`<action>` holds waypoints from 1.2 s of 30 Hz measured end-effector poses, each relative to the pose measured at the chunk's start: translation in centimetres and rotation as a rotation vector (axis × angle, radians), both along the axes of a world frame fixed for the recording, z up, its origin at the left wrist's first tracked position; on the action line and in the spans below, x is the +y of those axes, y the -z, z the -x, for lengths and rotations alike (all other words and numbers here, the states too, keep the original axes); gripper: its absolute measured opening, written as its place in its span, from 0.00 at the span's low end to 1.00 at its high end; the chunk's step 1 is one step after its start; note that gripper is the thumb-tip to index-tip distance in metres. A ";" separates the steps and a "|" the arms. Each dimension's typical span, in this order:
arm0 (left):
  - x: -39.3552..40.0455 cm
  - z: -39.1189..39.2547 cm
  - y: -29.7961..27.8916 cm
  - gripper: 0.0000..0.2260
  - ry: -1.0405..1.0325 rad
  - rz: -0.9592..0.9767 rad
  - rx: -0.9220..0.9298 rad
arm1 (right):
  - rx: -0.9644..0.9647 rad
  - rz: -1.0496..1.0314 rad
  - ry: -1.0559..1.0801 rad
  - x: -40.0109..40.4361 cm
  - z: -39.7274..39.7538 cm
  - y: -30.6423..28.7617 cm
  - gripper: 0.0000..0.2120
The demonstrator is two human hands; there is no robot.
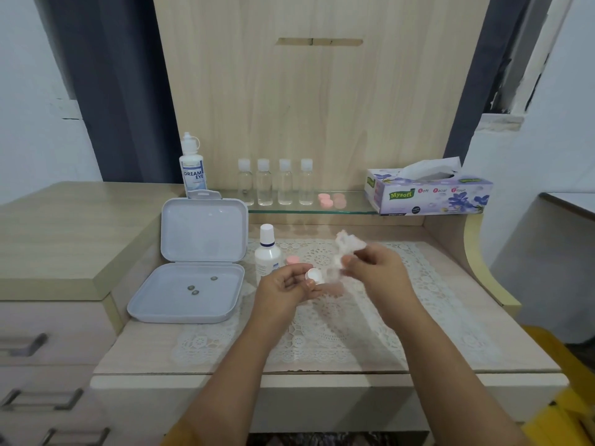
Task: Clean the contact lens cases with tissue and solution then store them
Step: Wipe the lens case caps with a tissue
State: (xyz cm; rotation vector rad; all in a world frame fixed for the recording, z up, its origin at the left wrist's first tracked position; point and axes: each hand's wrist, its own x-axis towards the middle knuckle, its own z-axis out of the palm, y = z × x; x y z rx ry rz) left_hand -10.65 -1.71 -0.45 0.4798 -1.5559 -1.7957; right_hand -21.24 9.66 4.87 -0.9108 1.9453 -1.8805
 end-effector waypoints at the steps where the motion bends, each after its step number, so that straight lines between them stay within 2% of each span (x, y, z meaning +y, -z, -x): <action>1: 0.0 0.0 0.0 0.11 0.000 -0.002 0.001 | -0.119 0.147 0.031 -0.1 -0.2 0.0 0.03; 3: 0.0 0.1 0.0 0.11 0.003 -0.003 0.002 | -0.236 0.308 0.072 -0.6 -0.7 0.2 0.04; 4: 0.0 0.1 0.0 0.11 0.004 -0.005 0.004 | -0.222 0.308 0.092 -1.1 -1.2 0.5 0.04; 8: 0.0 -0.1 -0.1 0.09 0.043 0.019 0.014 | 0.008 0.108 0.102 -2.2 -2.8 2.2 0.07; 10: 0.0 -0.2 -0.1 0.09 0.052 0.043 0.024 | 0.203 -0.023 0.070 -2.3 -3.0 3.1 0.11; 13: -0.1 -0.1 -0.1 0.09 0.022 0.041 0.031 | 0.752 -0.201 0.168 -2.3 -2.3 3.9 0.09; 14: 0.0 -0.1 -0.1 0.09 0.011 0.039 0.029 | 0.877 -0.236 0.195 -2.1 -2.2 4.0 0.10; 18: 0.0 0.0 0.0 0.07 0.002 0.038 0.023 | 1.083 -0.395 0.156 -1.9 -2.0 3.3 0.14; 24: -0.1 0.0 0.2 0.08 -0.019 0.056 0.008 | 1.082 -0.571 -0.017 -2.6 -1.4 0.5 0.11; 29: 0.2 -0.3 -0.1 0.08 -0.002 0.062 0.030 | 1.100 -0.651 -0.089 -2.7 -0.9 0.6 0.11; 36: 0.2 -0.3 -0.2 0.10 0.017 0.055 0.029 | 1.113 -0.594 -0.127 -1.9 -1.4 1.2 0.08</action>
